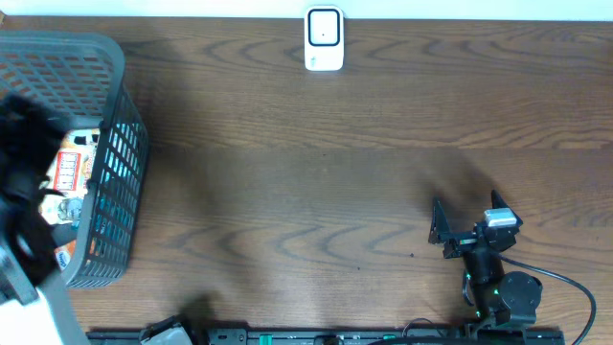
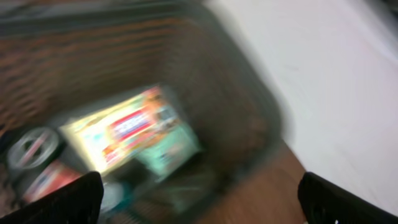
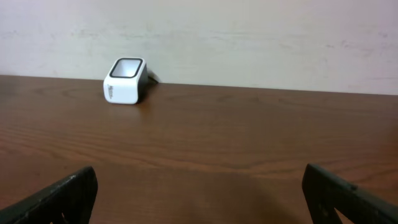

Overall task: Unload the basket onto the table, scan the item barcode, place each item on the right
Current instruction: 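Reach the left gripper into the basket and grasp the Kleenex pack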

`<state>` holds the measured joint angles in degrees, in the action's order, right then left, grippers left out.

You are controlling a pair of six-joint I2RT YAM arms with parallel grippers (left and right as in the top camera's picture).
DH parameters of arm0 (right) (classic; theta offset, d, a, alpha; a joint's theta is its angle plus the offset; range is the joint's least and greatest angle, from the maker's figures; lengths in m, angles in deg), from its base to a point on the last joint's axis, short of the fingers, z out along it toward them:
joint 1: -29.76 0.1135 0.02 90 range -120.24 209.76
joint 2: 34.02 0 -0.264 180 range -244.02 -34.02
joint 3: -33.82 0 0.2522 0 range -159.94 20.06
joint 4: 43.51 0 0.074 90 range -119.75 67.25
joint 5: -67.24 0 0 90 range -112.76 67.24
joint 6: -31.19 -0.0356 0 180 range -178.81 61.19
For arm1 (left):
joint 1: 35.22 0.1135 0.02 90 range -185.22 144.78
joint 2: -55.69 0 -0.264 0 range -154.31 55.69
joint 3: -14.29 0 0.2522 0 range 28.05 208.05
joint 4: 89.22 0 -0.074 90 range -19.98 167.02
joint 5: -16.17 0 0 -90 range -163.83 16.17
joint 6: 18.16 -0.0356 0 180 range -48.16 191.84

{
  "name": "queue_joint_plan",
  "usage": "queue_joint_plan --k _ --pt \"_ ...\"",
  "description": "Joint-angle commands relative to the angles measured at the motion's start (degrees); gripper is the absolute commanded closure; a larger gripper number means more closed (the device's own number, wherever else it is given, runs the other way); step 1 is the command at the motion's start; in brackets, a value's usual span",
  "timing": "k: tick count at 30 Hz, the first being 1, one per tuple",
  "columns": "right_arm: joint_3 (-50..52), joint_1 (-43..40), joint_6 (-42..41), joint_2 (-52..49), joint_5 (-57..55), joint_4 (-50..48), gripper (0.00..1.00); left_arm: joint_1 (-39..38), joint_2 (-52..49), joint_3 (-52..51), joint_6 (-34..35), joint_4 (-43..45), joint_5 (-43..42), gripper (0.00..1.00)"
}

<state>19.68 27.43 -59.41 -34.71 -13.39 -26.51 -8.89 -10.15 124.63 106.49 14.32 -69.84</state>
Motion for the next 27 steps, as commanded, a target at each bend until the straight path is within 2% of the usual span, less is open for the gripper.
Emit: queue_joint_plan --k 1,6,9,16,27 --pt "0.1 0.4 0.0 0.3 0.0 0.2 0.01 9.3 -5.7 0.3 13.2 -6.1 1.2 0.02" --pt "0.1 0.4 0.0 0.3 0.0 0.2 0.01 17.8 -13.4 0.2 15.0 -16.0 1.2 0.02" --pt "0.1 0.4 0.0 0.3 0.0 0.2 0.01 20.8 -16.6 -0.4 17.2 -18.3 1.2 0.02" --pt "0.1 0.4 0.0 0.3 0.0 0.2 0.01 23.6 -20.5 -6.6 23.2 -17.3 1.0 0.02" --pt "0.1 0.4 0.0 0.3 0.0 0.2 0.01 23.5 -20.6 -22.5 35.7 -7.1 0.5 0.02"
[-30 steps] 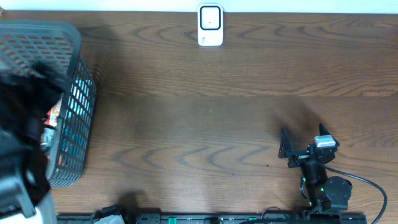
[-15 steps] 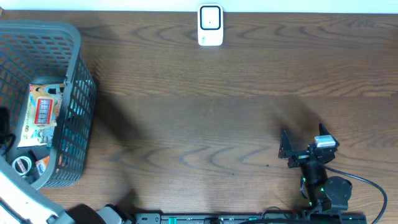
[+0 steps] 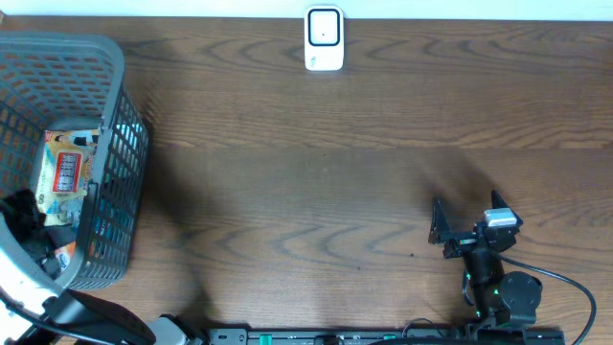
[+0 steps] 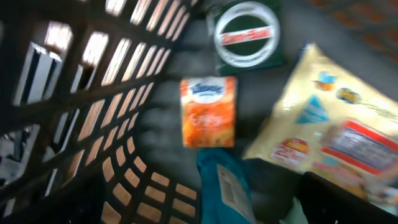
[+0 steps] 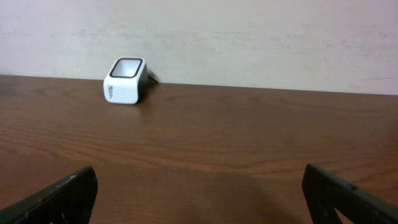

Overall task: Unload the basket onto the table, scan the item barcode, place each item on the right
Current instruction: 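Reach the left gripper into the basket and grasp the Kleenex pack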

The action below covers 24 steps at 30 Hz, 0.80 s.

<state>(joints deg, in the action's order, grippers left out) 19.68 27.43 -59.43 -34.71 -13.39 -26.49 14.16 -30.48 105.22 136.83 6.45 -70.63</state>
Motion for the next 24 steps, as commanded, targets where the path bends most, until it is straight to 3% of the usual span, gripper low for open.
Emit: queue_joint_plan --k 1,15,24 --pt "0.1 0.4 0.0 0.3 0.0 0.2 0.01 0.5 -0.3 -4.3 5.4 1.9 1.3 0.02" --pt "0.1 0.4 0.0 0.3 0.0 0.2 0.01 0.5 -1.6 -16.2 5.4 15.2 1.3 0.02" --pt "0.1 0.4 0.0 0.3 0.0 0.2 0.01 0.5 -12.4 -17.1 5.2 17.6 0.7 0.02"
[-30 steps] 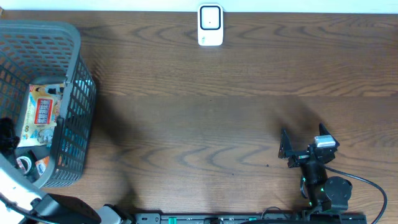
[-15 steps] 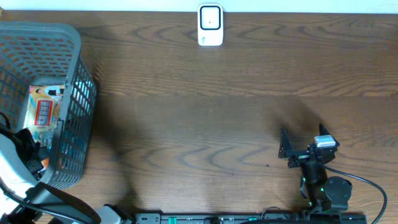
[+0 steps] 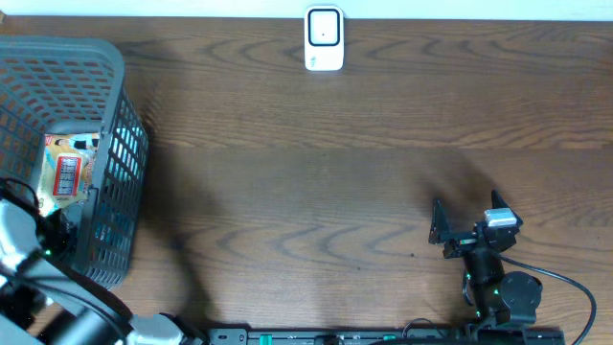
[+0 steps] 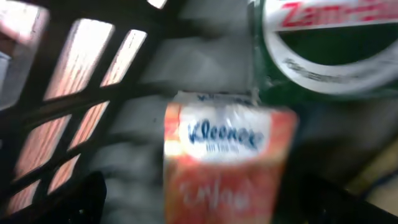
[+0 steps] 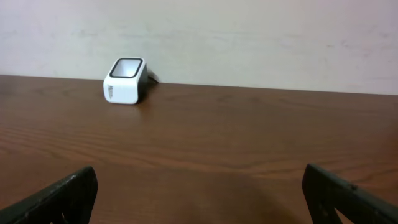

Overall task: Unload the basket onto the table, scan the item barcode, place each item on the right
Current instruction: 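Reach the left gripper into the basket and grasp the Kleenex pack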

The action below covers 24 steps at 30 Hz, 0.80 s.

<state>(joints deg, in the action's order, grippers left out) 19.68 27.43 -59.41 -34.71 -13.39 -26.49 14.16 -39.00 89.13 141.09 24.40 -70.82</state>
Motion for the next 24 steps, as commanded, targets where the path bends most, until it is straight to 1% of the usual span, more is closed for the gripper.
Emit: queue_joint_plan --k 1,7,10,13,15,17,19,24 --pt "0.1 0.4 0.0 0.3 0.0 0.2 0.01 0.5 -5.3 -1.0 0.9 -0.3 0.9 0.02" --pt "0.1 0.4 0.0 0.3 0.0 0.2 0.01 0.5 -10.6 -1.0 0.8 -0.2 0.9 0.02" --pt "0.1 0.4 0.0 0.3 0.0 0.2 0.01 0.5 -10.8 -1.0 -0.2 -0.2 0.9 0.27" --pt "0.1 0.4 0.0 0.3 0.0 0.2 0.01 0.5 -10.2 -0.7 -2.1 -0.2 0.9 0.47" --pt "0.1 0.4 0.0 0.3 0.0 0.2 0.01 0.5 -9.6 0.0 -4.3 -0.2 0.9 0.56" --pt "0.1 0.4 0.0 0.3 0.0 0.2 0.01 0.5 -8.7 0.9 -7.3 -0.2 0.6 0.62" --pt "0.1 0.4 0.0 0.3 0.0 0.2 0.01 0.5 -7.4 1.8 -9.7 -0.3 0.3 0.64" --pt "0.1 0.4 0.0 0.3 0.0 0.2 0.01 0.5 -0.3 3.0 -11.0 -1.0 0.0 0.65"
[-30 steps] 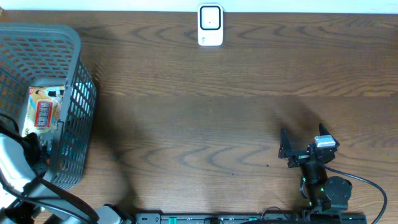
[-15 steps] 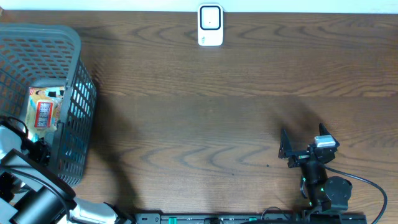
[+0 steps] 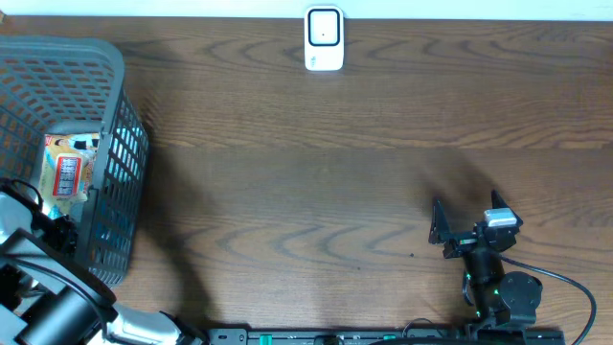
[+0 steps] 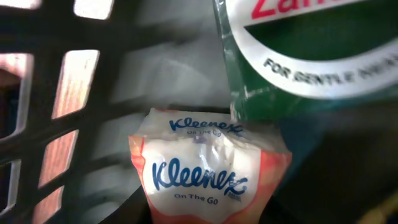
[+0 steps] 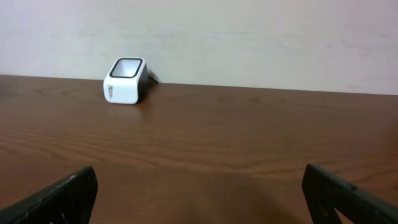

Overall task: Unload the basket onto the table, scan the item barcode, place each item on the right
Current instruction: 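Reach the left gripper into the basket and grasp the Kleenex pack, then carry the Kleenex pack to the scanner and set it on the table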

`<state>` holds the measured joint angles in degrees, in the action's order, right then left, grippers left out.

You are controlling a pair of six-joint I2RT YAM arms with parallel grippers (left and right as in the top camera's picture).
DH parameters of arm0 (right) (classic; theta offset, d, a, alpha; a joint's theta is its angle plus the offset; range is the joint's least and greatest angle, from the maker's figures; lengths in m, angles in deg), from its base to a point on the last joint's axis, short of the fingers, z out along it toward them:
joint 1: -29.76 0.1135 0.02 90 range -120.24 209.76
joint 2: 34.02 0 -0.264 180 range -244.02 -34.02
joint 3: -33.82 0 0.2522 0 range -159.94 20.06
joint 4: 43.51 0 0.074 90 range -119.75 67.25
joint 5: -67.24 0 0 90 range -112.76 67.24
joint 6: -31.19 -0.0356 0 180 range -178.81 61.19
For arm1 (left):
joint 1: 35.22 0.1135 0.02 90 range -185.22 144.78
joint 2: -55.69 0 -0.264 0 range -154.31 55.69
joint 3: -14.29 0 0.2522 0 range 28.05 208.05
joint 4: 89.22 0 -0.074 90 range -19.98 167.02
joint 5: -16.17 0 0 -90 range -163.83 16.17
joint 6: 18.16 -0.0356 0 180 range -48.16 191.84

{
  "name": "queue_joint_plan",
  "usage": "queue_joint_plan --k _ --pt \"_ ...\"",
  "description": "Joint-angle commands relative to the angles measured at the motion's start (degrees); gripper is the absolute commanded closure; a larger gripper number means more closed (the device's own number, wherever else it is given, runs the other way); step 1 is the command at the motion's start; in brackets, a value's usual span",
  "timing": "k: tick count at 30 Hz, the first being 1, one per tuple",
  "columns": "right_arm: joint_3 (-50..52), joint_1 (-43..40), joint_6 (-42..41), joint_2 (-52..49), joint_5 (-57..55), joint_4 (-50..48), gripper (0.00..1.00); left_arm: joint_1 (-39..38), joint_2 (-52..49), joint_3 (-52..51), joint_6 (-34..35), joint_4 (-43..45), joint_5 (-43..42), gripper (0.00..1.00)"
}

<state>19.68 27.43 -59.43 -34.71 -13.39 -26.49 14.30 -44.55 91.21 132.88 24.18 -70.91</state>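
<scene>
A Kleenex tissue pack (image 4: 208,171), orange and white, fills the left wrist view on the floor of the grey mesh basket (image 3: 120,96). My left gripper (image 4: 208,214) is down in the basket's near end (image 3: 53,230), its dark fingers pressed against both sides of the pack, which looks pinched. In the overhead view the arm hides the pack. The white barcode scanner (image 3: 324,38) stands at the far edge of the table (image 5: 126,81). My right gripper (image 3: 442,228) rests open and holds nothing at the near right.
A round green tin (image 4: 311,50) lies touching the pack's far end. A yellow snack packet (image 3: 69,172) lies further back in the basket. The basket wall (image 4: 56,93) is close on the left. Brown wooden tabletop (image 3: 316,192) spans between basket and scanner.
My left gripper has dropped closer onto the Kleenex pack, and its fingers, then wide apart at the frame corners, now sit against the pack's sides. The right arm has not moved.
My left gripper was open above the basket, looking down at the yellow packet. Then it was inside the basket over the tissue pack and the green tin. It came close over the pack while open, and now it grips the pack. The right arm stayed still.
</scene>
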Motion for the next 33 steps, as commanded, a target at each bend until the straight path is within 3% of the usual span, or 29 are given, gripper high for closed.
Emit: queue_joint_plan --k 1,15,22,27,33 --pt "0.1 0.4 0.0 0.3 0.0 0.2 0.01 0.3 7.0 1.1 -2.8 -0.8 0.1 0.65" --pt "0.1 0.4 0.0 0.3 0.0 0.2 0.01 0.3 34.5 3.4 -3.8 1.8 -7.6 0.65" --pt "0.1 0.4 0.0 0.3 0.0 0.2 0.01 -1.6 44.1 3.4 -7.7 12.6 -21.6 0.65" --pt "0.1 0.4 0.0 0.3 0.0 0.2 0.01 -9.3 50.3 3.4 -12.2 22.3 -25.0 0.64" --pt "0.1 0.4 0.0 0.3 0.0 0.2 0.01 -25.6 51.2 3.4 -17.8 23.8 -24.9 0.64"
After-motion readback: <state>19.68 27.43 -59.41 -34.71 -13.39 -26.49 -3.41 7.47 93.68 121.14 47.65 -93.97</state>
